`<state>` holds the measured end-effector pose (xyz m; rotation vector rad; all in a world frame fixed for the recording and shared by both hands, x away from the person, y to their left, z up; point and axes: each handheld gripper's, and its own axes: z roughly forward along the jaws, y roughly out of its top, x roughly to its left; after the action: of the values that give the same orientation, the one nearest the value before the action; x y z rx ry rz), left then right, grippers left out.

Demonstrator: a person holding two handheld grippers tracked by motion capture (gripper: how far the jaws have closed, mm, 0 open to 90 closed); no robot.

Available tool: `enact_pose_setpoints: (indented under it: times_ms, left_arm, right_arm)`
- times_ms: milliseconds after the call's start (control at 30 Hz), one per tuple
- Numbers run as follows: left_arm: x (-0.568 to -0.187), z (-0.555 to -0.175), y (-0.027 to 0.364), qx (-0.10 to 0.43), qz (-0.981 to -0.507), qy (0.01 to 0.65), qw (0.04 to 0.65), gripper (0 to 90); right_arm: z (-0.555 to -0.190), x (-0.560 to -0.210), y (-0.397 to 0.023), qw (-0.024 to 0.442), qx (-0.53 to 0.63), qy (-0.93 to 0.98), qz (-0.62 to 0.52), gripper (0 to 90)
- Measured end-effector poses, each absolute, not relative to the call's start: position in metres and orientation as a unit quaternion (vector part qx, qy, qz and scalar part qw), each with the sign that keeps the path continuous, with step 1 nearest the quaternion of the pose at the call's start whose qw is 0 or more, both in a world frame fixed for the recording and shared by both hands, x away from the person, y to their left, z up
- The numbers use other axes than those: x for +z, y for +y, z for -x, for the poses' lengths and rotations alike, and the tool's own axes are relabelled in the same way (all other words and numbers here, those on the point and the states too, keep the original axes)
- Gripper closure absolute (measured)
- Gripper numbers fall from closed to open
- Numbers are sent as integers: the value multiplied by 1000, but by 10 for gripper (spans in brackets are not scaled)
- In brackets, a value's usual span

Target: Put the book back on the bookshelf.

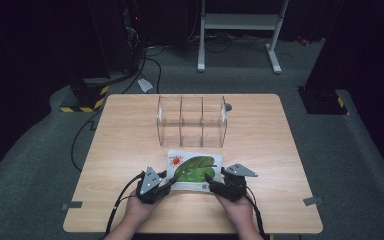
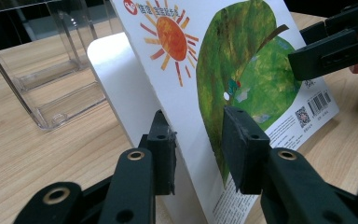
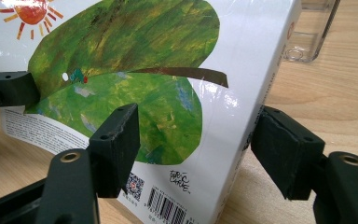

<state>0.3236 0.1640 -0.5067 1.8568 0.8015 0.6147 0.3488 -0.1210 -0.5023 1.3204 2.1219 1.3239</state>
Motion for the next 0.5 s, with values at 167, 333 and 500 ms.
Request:
enact_pose_setpoints:
  times_ms: [167,333,500]
  left_arm:
    - [-507,-324,164,253,-768,330,487,657]
    - [-510,-324,162,255,-774,330,477,660]
    - [-511,-325,161,253,-777,331,473,664]
  right_arm:
    - [-347,-501,-121,164,465,739,-459,333]
    - [-344,-497,-122,177,473,733,-456,339]
    - [-342,-495,-123,186,477,731,-451,341]
